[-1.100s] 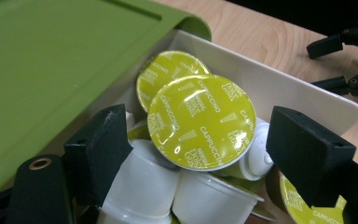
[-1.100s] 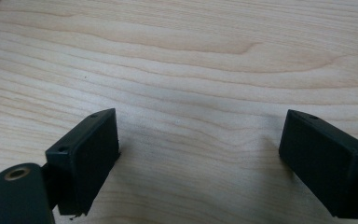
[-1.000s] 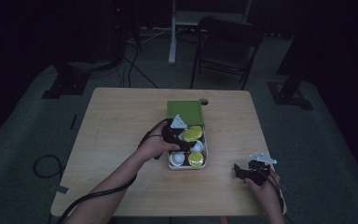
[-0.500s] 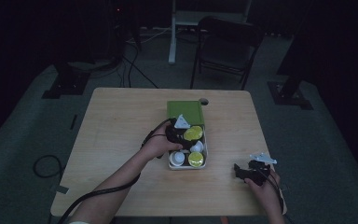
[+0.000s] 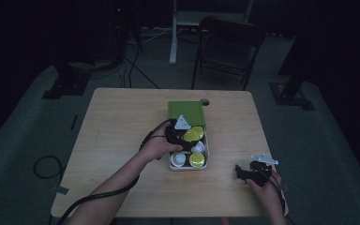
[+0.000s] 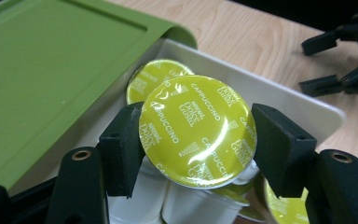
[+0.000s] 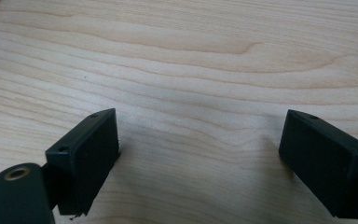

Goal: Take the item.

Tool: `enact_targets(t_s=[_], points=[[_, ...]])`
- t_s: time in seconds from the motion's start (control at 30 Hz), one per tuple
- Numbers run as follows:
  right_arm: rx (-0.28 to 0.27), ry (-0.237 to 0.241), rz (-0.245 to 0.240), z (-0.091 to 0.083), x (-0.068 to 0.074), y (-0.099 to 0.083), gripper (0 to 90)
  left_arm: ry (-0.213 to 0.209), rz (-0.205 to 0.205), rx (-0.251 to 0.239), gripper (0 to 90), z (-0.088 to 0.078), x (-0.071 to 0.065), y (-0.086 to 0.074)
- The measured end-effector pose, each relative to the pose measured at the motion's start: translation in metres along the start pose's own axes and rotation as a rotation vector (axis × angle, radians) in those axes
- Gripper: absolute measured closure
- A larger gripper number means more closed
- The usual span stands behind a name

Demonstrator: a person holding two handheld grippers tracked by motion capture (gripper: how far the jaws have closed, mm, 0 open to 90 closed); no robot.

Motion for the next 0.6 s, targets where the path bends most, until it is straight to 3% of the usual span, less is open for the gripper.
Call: enact_targets(t_s=[0.2,0.6], points=[[-0.001,0.0,0.002,0.0,0.0,0.0,11.4,0.005,0.008,0.006,38.7,-0.011,-0.003,0.0],[-0.001,-0.001,-0.001,0.0,0.0,0.0,11.4,0.036,-0.007,-0.041,38.7,-0.038,0.004,0.004]])
Point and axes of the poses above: each handheld gripper's, and its own axes: z roughly forward along the jaws, y roughly out of its top, x roughly to its left, the point moved 7 cm from there along z, roughly forward along the jaws, and after that the axes turned 15 degrees about -z, right-handed, at the moved point
